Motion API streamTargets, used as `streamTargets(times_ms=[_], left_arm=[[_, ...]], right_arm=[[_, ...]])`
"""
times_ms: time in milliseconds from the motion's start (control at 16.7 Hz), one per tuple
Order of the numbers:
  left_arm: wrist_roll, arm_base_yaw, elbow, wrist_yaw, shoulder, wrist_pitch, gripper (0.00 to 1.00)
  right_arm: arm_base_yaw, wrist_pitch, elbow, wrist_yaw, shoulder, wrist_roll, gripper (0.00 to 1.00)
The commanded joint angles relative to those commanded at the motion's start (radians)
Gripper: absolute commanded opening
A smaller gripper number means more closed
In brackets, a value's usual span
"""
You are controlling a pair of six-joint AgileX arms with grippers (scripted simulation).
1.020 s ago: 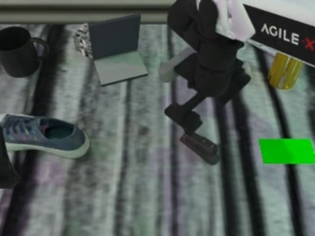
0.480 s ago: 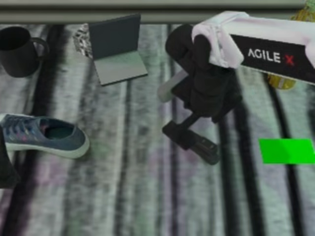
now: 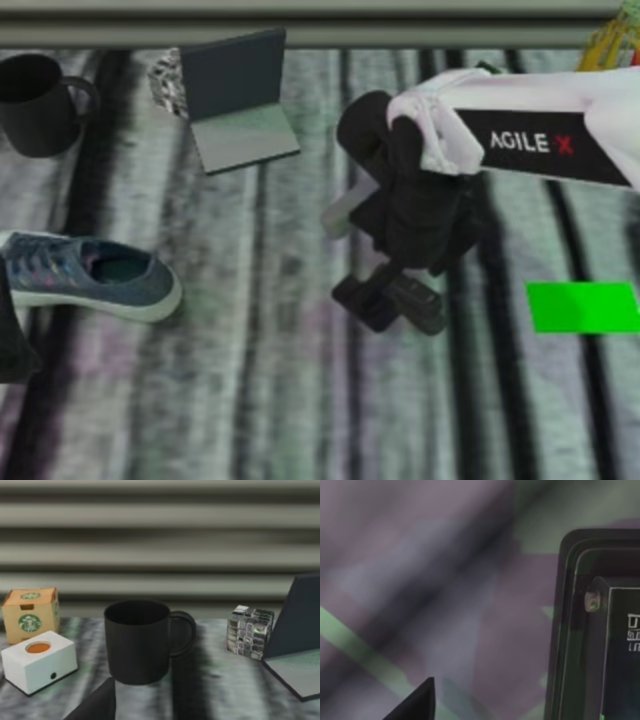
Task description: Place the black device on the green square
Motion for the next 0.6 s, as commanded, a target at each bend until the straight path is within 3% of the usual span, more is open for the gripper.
streamTargets(times_ms=[600], left_arm=[[0.0, 0.0, 0.0, 0.0, 0.0, 0.0, 1.0]], right_arm=[[0.0, 0.0, 0.0, 0.0, 0.0, 0.0, 0.25]])
